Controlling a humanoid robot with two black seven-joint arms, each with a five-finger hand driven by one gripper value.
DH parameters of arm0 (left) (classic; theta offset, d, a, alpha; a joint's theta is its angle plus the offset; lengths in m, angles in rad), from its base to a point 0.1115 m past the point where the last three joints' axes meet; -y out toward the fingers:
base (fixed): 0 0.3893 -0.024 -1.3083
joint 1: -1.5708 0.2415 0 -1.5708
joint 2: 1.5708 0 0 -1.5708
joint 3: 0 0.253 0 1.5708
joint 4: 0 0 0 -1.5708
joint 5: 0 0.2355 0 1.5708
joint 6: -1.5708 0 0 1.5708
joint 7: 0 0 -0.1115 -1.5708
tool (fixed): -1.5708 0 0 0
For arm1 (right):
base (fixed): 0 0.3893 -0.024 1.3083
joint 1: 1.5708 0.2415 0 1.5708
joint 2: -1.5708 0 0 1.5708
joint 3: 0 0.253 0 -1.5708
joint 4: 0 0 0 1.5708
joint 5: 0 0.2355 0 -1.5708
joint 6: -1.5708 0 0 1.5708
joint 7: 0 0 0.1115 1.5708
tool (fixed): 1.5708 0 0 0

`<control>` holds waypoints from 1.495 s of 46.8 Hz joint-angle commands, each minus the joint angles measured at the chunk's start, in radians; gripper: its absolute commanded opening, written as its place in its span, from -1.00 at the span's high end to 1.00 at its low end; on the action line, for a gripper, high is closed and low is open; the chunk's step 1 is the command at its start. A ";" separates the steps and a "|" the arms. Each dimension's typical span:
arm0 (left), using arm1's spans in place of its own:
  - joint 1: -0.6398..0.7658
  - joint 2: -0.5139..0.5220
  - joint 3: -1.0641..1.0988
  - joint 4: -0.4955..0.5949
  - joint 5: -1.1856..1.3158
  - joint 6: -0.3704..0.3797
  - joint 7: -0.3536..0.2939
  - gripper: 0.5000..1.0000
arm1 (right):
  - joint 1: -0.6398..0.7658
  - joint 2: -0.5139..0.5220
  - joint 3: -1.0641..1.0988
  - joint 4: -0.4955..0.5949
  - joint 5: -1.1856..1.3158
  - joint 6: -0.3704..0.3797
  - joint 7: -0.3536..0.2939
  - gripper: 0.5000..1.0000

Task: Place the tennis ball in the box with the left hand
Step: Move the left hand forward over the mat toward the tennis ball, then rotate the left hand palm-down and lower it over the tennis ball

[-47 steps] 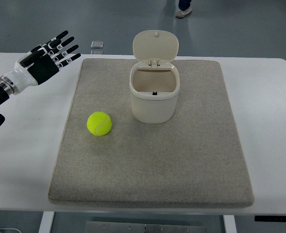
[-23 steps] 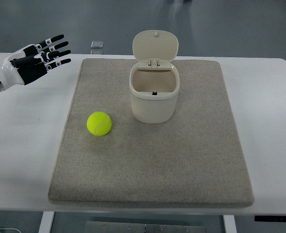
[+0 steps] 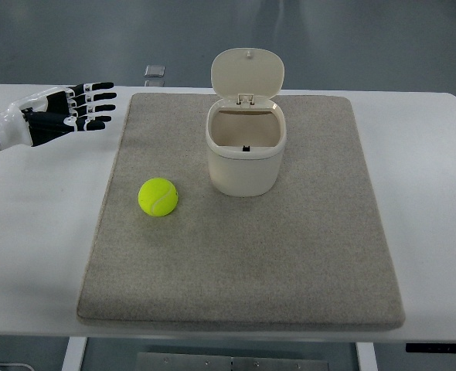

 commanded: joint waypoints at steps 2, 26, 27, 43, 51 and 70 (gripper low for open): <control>-0.005 0.014 -0.022 -0.002 0.100 0.000 -0.043 -0.98 | 0.000 0.000 0.000 0.000 0.000 -0.001 0.000 -0.75; -0.024 0.036 -0.052 -0.114 0.655 0.034 -0.125 -0.96 | 0.000 0.000 0.000 0.000 0.000 0.000 0.000 -0.75; -0.024 0.039 -0.052 -0.127 0.681 0.048 -0.125 -0.96 | 0.000 0.000 -0.001 0.000 0.000 0.000 0.000 -0.75; -0.030 0.074 -0.048 -0.331 1.116 0.228 -0.129 -0.93 | 0.000 0.000 0.000 0.000 0.000 0.000 0.000 -0.75; -0.045 0.075 -0.049 -0.381 1.246 0.232 -0.129 -0.90 | 0.000 0.000 -0.001 0.000 0.000 0.000 0.000 -0.75; -0.057 0.056 -0.048 -0.458 1.387 0.243 -0.129 -0.83 | 0.000 0.000 -0.001 0.000 0.000 0.000 0.000 -0.75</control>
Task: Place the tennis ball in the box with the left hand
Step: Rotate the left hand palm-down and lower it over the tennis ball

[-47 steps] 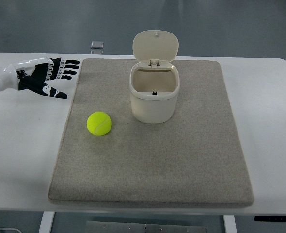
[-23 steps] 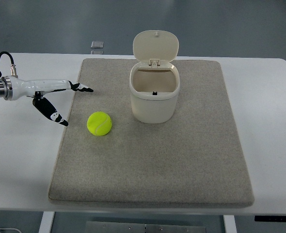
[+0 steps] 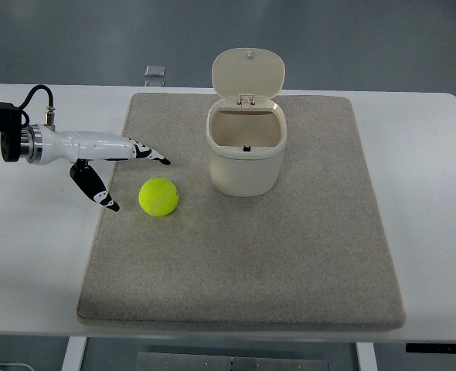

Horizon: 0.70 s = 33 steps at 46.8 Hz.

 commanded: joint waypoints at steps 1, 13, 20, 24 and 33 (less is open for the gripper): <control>0.001 -0.011 -0.002 0.000 0.060 0.007 0.000 -0.83 | 0.000 0.000 0.000 0.000 0.000 0.000 0.000 -0.75; 0.001 -0.042 0.008 0.000 0.117 0.076 0.000 -0.83 | 0.000 0.000 -0.001 0.000 0.000 0.000 0.000 -0.75; 0.004 -0.051 0.012 0.000 0.172 0.076 0.000 -0.83 | 0.000 0.000 0.000 0.000 0.000 0.000 0.000 -0.75; 0.011 -0.061 0.012 0.000 0.198 0.078 0.000 -0.83 | 0.000 0.000 -0.001 0.000 0.000 0.000 0.000 -0.75; 0.014 -0.084 0.014 0.000 0.200 0.078 0.002 -0.78 | 0.000 0.000 -0.001 0.000 0.000 0.000 0.000 -0.75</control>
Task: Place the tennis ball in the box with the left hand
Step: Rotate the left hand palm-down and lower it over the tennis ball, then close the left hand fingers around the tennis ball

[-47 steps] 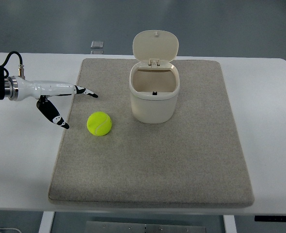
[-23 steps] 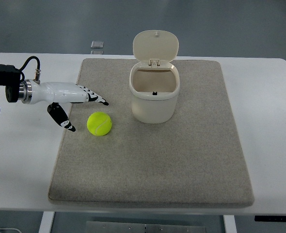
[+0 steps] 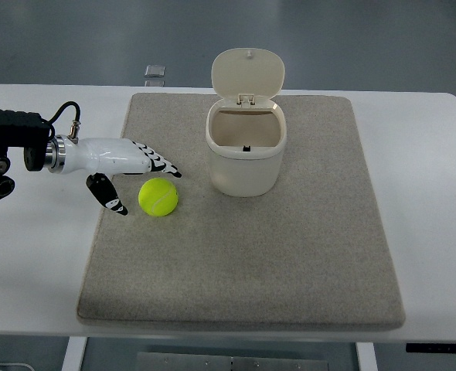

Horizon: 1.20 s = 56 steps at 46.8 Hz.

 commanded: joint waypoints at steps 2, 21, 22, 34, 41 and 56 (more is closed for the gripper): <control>0.000 -0.010 0.001 0.000 0.000 0.000 0.001 -0.77 | 0.000 0.000 0.000 0.000 0.000 0.000 0.000 -0.75; 0.000 -0.012 0.009 -0.002 0.042 0.000 -0.001 -0.14 | 0.000 0.000 0.000 0.000 0.000 0.000 0.000 -0.75; 0.000 -0.012 0.009 -0.002 0.042 0.000 -0.001 -0.14 | 0.000 0.000 0.000 0.000 0.000 0.000 0.000 -0.75; -0.001 -0.023 0.009 -0.002 0.043 0.000 -0.001 0.27 | 0.000 0.000 -0.001 0.000 0.000 0.000 0.000 -0.75; -0.014 -0.009 0.009 -0.002 0.042 0.002 -0.001 0.98 | 0.000 0.000 0.000 0.000 0.000 0.000 0.000 -0.75; -0.041 0.160 0.006 -0.075 0.035 0.015 -0.039 1.00 | 0.000 0.000 0.000 0.000 0.000 0.000 0.000 -0.75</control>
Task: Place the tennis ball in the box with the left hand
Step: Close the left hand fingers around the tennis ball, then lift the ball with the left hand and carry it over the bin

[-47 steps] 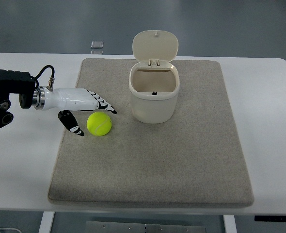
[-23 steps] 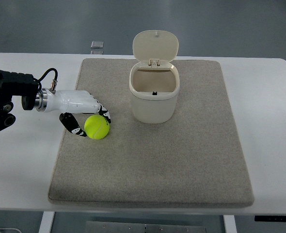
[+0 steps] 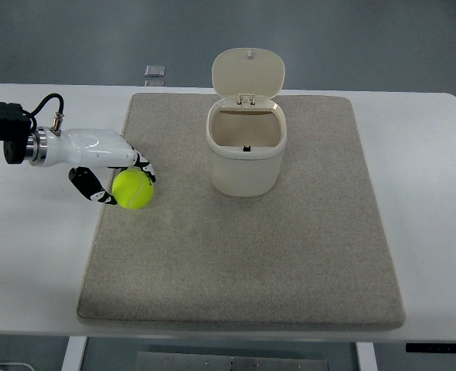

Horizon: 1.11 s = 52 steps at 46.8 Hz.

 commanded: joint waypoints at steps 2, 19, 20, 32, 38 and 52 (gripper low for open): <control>-0.022 0.060 0.000 -0.019 0.000 0.024 -0.046 1.00 | 0.000 0.000 0.001 0.000 0.000 0.000 0.000 -0.75; -0.122 0.132 0.000 -0.055 0.000 0.277 -0.137 1.00 | 0.000 0.000 0.001 0.000 0.000 0.000 0.000 -0.75; -0.130 0.125 0.000 -0.055 0.000 0.290 -0.137 1.00 | 0.000 0.000 0.001 0.000 0.000 0.000 0.000 -0.75; -0.199 -0.027 0.001 -0.049 0.005 0.308 -0.132 1.00 | 0.000 0.000 0.001 0.000 0.000 -0.001 0.000 -0.75; -0.249 -0.072 0.001 -0.041 0.005 0.308 -0.126 1.00 | 0.000 0.000 -0.001 0.000 0.000 0.000 0.000 -0.75; -0.289 -0.164 0.003 0.026 0.032 0.307 -0.120 1.00 | 0.000 0.000 -0.001 0.000 0.000 0.000 0.000 -0.75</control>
